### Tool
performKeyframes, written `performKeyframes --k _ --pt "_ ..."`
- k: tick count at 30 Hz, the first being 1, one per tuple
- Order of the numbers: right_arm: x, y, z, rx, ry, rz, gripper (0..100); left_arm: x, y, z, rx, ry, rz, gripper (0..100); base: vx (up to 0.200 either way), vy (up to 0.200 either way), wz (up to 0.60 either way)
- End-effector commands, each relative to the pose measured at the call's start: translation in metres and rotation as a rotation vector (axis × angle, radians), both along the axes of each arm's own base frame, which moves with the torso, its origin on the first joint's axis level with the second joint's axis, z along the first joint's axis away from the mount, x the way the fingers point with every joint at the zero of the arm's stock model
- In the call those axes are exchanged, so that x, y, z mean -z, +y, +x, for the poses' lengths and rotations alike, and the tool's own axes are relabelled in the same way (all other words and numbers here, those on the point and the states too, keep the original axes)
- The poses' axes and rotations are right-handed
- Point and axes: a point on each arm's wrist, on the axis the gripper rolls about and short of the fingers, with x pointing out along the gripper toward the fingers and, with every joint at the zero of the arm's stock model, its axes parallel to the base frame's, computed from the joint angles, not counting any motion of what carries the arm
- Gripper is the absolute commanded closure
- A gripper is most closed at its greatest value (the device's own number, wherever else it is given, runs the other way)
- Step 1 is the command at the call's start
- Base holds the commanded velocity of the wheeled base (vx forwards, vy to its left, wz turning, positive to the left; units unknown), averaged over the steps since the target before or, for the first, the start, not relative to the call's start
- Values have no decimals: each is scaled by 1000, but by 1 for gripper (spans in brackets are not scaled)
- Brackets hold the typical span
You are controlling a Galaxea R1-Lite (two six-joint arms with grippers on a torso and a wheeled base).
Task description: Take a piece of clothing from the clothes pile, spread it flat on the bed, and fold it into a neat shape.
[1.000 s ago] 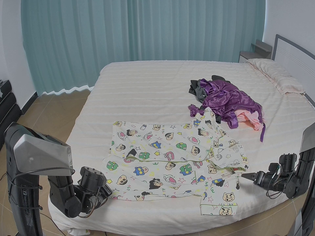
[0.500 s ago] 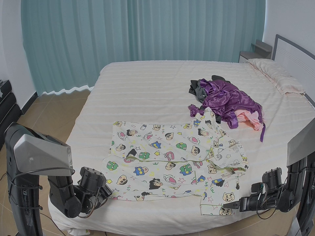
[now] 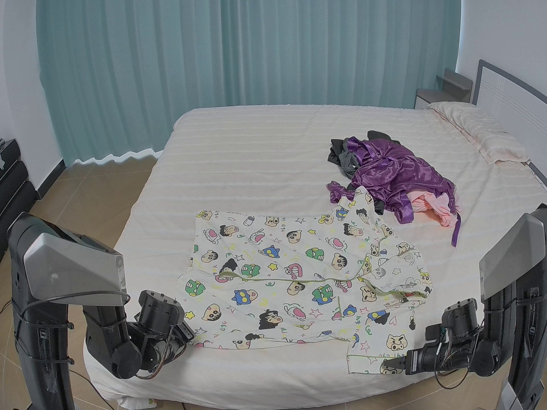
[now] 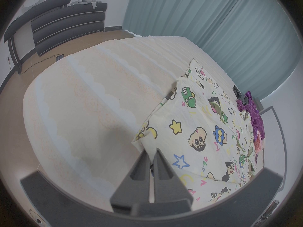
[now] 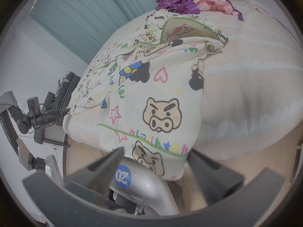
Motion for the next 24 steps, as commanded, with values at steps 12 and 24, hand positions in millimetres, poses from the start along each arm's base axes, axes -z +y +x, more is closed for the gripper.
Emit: performKeyframes --k 12,24 --pt "-20 -6 -18 37 74 -90 100 -1 -9 -13 26 -19 38 100 0 0 0" --pt "-35 -11 -40 16 190 -131 100 2 -5 -44 140 64 147 100 0 0 0"
